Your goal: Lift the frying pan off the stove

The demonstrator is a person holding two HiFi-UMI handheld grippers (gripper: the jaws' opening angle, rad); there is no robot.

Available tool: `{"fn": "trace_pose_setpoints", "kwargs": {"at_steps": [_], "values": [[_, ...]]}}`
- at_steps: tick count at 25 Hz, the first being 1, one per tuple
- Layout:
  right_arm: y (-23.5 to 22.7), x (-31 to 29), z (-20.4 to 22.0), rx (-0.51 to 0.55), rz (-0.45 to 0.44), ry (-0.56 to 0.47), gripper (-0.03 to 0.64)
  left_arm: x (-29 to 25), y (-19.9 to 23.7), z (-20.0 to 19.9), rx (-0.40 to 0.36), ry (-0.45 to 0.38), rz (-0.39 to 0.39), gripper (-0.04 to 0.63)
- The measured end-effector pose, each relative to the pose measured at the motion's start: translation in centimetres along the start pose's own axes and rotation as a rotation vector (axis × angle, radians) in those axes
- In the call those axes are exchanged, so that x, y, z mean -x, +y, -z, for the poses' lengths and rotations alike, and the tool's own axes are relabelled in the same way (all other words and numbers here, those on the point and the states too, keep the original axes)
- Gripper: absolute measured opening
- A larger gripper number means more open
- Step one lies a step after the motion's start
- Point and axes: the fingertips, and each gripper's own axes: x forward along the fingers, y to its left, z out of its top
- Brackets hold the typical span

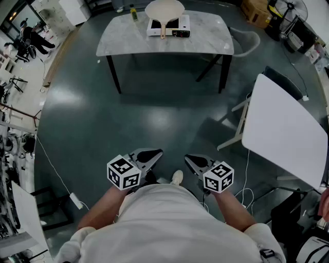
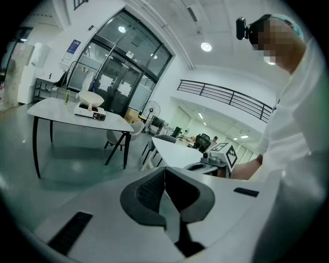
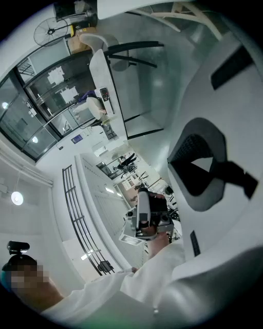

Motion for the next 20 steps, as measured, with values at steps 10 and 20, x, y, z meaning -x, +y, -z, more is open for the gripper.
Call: {"fn": "trace_pose_setpoints", "kwargs": {"at_steps": [10, 20], "values": [[-3.0, -3.7, -4.0, 0.010, 0.034, -0.001, 0.003, -1.2, 4.5, -2.5, 0.051, -0.042, 0.032, 0.020], [-9.0, -10.7, -14.1, 0.037, 0.125, 0.029, 0.020, -4.0, 16.0, -12.0, 0.037, -0.113, 0.123, 0.020]]}}
